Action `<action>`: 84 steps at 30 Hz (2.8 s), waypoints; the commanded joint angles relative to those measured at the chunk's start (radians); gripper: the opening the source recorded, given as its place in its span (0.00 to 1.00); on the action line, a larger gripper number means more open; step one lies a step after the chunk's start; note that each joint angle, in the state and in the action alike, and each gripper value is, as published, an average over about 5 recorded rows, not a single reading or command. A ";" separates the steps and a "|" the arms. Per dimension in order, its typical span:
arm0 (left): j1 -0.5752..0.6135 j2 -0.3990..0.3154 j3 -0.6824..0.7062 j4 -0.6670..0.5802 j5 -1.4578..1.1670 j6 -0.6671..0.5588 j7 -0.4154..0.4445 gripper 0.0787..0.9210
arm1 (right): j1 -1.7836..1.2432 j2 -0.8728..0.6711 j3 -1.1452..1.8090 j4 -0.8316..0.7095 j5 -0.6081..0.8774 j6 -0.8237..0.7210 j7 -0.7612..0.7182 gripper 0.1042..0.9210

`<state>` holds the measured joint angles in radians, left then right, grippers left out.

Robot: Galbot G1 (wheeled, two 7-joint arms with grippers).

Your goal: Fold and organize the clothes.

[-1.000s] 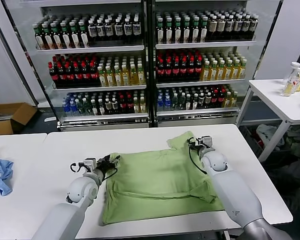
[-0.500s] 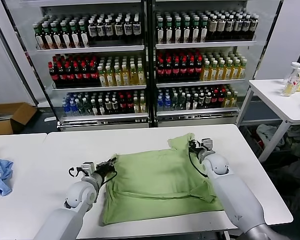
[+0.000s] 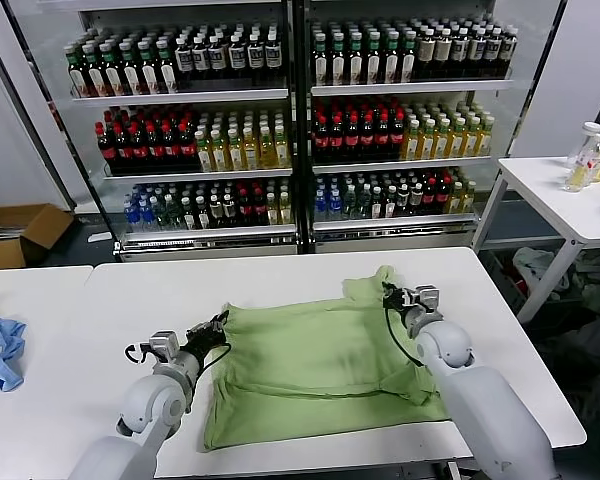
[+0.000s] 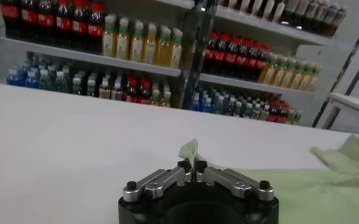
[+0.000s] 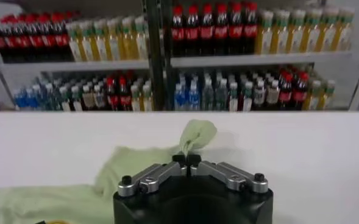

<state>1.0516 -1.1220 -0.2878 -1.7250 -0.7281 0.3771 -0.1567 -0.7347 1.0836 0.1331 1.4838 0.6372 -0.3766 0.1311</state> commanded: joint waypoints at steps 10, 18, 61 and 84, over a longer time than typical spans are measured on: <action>0.289 0.046 -0.103 -0.323 -0.011 0.010 0.019 0.04 | -0.454 -0.149 0.246 0.505 0.017 -0.005 0.021 0.01; 0.373 0.046 -0.105 -0.367 0.065 0.019 0.027 0.03 | -0.664 -0.130 0.386 0.635 0.004 -0.044 0.044 0.01; 0.455 -0.187 -0.023 -0.271 0.417 -0.025 -0.121 0.85 | -0.747 -0.052 0.339 0.625 -0.157 -0.100 0.093 0.87; 0.466 -0.159 -0.102 -0.273 0.290 -0.038 -0.090 0.23 | -0.739 -0.061 0.358 0.627 -0.153 -0.096 0.110 0.88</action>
<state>1.5131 -1.3019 -0.3292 -1.9893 -0.3772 0.3347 -0.2566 -1.4734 1.0225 0.4901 2.1097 0.4851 -0.4730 0.2393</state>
